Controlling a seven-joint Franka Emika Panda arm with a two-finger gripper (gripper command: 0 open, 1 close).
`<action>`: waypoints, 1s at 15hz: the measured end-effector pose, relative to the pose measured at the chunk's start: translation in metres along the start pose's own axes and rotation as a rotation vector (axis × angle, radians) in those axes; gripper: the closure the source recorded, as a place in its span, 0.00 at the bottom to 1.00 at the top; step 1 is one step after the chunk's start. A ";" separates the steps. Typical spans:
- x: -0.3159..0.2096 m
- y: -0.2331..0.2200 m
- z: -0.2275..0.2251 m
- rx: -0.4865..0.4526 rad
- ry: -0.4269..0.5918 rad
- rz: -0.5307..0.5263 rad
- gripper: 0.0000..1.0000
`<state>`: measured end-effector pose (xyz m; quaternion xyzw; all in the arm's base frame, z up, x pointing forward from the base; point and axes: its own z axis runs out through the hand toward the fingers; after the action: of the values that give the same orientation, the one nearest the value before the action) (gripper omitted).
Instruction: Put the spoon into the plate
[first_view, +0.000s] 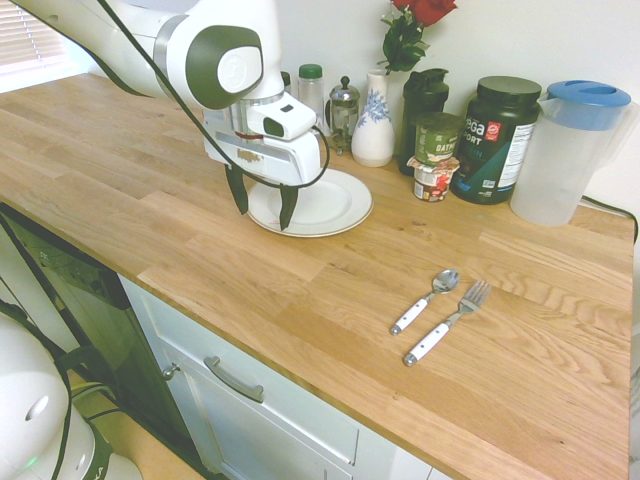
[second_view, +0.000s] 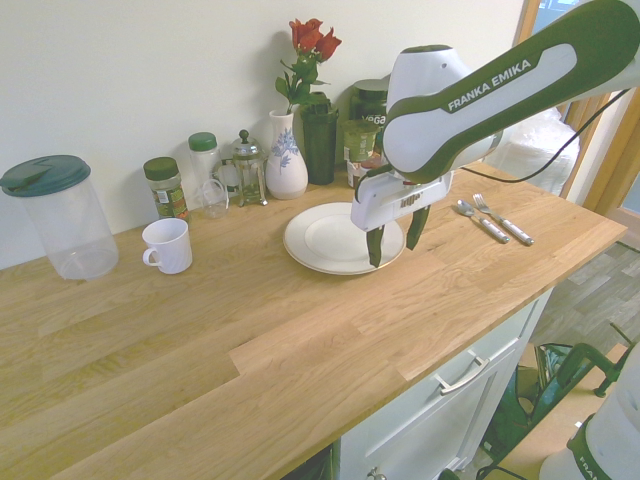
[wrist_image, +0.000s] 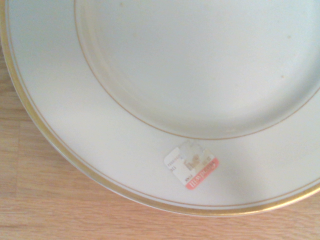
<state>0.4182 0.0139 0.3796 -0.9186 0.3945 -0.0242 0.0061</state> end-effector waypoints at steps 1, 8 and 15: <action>0.000 0.000 0.001 -0.001 -0.001 0.001 0.00; 0.094 0.080 -0.042 0.030 -0.006 0.096 0.00; 0.154 0.190 0.003 -0.010 -0.038 0.042 0.00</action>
<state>0.3861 -0.2288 0.3766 -0.9104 0.4135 -0.0046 0.0096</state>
